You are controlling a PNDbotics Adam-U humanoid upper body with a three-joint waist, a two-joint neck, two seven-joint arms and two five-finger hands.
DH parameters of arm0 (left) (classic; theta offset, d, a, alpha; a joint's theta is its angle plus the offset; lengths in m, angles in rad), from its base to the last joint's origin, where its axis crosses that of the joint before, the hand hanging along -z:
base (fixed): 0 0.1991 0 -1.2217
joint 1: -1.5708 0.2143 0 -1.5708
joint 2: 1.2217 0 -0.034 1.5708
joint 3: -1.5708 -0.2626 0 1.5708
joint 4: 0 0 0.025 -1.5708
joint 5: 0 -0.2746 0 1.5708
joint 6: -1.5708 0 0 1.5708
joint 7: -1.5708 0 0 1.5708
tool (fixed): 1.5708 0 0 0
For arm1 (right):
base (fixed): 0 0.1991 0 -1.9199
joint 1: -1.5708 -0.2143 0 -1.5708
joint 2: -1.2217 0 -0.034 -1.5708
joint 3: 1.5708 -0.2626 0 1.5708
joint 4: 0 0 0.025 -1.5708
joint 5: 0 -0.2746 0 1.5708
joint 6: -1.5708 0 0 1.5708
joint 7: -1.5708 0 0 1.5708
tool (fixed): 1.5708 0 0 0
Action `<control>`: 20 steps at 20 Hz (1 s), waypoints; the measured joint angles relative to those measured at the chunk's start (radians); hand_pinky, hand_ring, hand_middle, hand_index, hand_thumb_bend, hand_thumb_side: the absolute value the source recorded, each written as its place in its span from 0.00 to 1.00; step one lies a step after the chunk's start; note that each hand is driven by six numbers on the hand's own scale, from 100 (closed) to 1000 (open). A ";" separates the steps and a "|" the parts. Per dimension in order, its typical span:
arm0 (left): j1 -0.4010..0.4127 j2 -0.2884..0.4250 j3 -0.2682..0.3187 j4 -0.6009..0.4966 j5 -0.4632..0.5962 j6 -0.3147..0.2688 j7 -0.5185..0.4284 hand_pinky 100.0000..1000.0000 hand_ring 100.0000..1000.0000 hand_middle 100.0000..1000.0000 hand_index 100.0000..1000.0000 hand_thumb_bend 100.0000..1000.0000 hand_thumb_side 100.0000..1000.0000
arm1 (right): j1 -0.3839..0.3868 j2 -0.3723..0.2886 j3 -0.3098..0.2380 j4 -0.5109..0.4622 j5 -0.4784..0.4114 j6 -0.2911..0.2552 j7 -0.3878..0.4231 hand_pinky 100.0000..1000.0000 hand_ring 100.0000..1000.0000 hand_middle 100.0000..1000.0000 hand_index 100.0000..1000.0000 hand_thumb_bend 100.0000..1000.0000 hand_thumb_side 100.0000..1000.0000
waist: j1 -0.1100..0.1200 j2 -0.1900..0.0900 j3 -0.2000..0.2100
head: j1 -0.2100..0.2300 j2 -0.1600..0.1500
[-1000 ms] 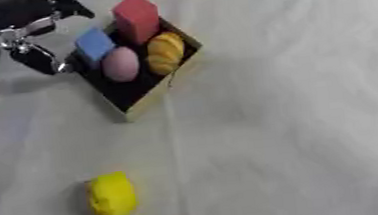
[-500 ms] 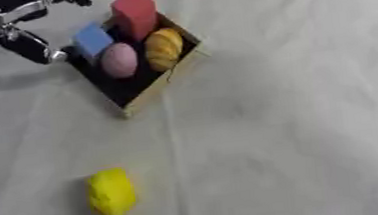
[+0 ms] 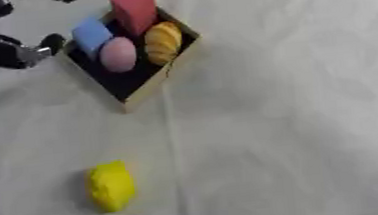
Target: Pick up objects on the table and place them in the box.
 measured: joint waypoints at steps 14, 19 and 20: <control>0.239 0.145 -0.084 -0.257 0.105 -0.008 0.033 0.78 0.76 0.73 0.87 0.00 0.32 | 0.016 -0.005 -0.005 0.000 0.000 -0.001 -0.008 0.88 0.74 0.59 0.74 0.00 0.37 | 0.000 -0.018 0.030 | -0.026 0.027; 0.270 0.166 -0.113 -0.257 0.123 -0.055 -0.023 0.78 0.76 0.73 0.88 0.00 0.41 | 0.017 -0.005 -0.005 0.000 0.000 -0.001 -0.008 0.88 0.74 0.59 0.74 0.00 0.37 | 0.000 -0.026 0.035 | -0.029 0.035; 0.271 0.166 -0.118 -0.257 0.127 -0.058 -0.036 0.78 0.76 0.73 0.88 0.00 0.41 | 0.017 -0.005 -0.005 0.000 0.000 0.000 -0.008 0.88 0.74 0.59 0.74 0.00 0.37 | 0.000 -0.026 0.036 | -0.031 0.036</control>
